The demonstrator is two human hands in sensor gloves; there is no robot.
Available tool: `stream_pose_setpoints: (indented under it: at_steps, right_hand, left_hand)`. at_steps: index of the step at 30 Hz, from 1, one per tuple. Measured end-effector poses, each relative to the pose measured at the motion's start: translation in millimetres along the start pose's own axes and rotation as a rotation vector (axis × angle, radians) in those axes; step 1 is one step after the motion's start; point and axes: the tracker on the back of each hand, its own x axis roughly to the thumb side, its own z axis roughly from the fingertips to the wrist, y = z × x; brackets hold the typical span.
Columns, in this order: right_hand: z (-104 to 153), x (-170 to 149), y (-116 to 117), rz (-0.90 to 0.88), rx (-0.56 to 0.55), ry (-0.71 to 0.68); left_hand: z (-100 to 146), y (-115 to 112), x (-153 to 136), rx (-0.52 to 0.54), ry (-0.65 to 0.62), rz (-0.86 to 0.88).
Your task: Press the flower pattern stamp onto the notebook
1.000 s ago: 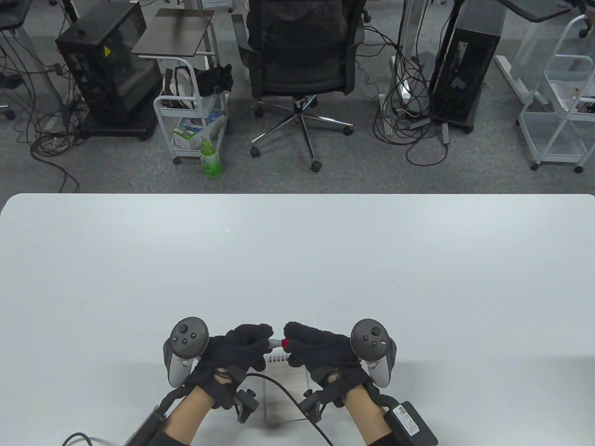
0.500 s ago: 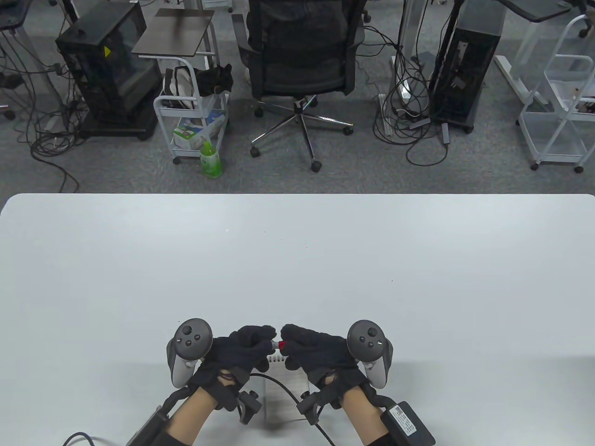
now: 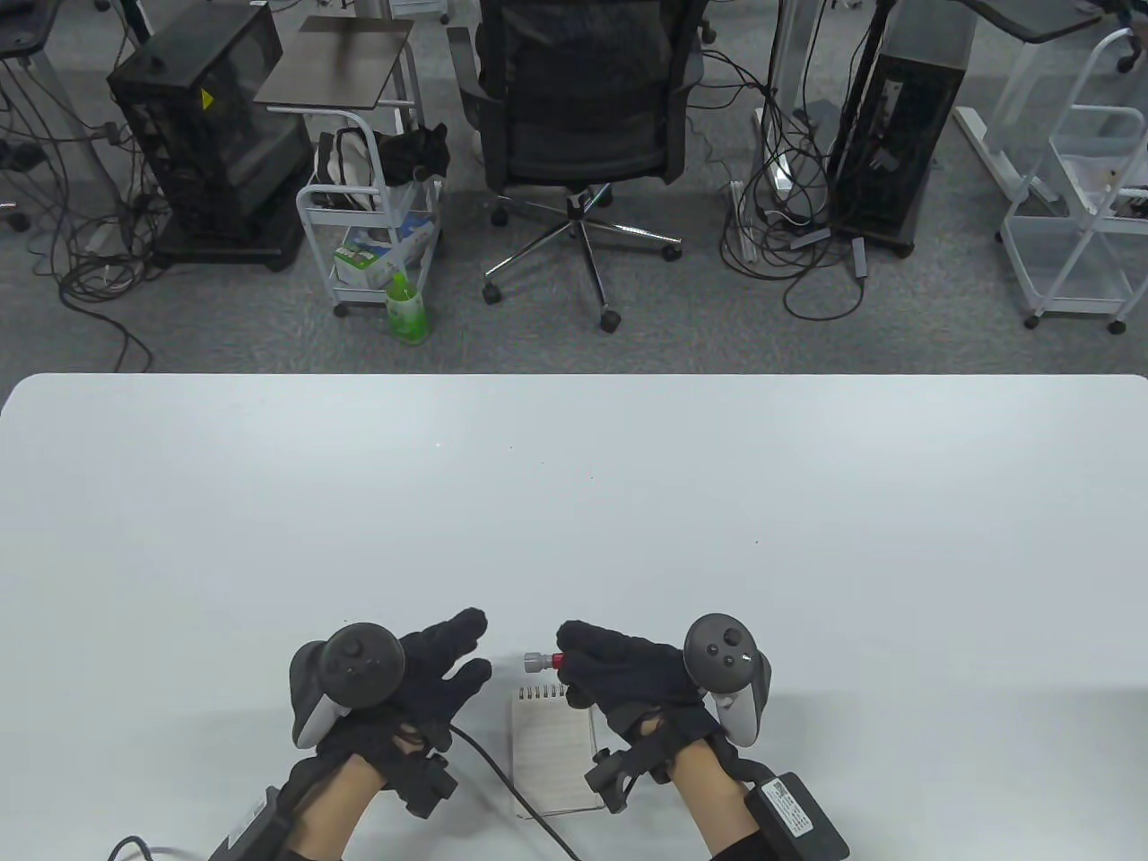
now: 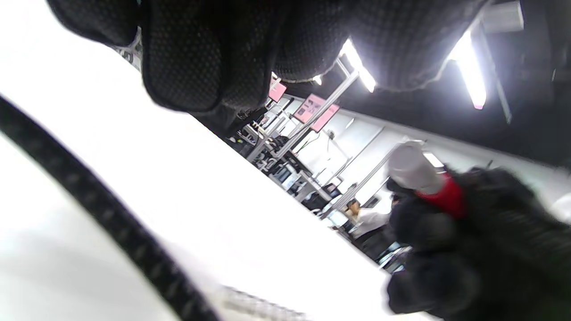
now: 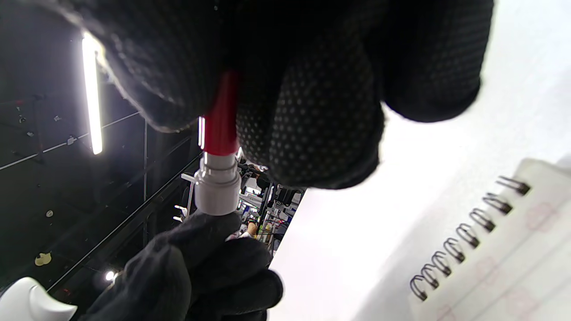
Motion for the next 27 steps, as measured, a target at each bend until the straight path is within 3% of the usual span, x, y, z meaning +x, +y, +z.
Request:
stream_pose_setpoints:
  at_steps: [7,13,19,27]
  right_hand:
    - [0,1,-18,0.088,-0.043,-0.014]
    - [-5,15,-43,0.476,-0.106,-0.044]
    - [-25,23,-65,0.795,-0.106,0.069]
    - [-43,15,-61,1.155,-0.034,0.179]
  left_hand:
    - [7,16,-21,0.023,0.036,-0.252]
    - [7,18,-29,0.011,0.047,-0.304]
    - [7,19,-30,0.005,0.042,-0.300]
    - [10,28,-39,0.007,0.055,-0.301]
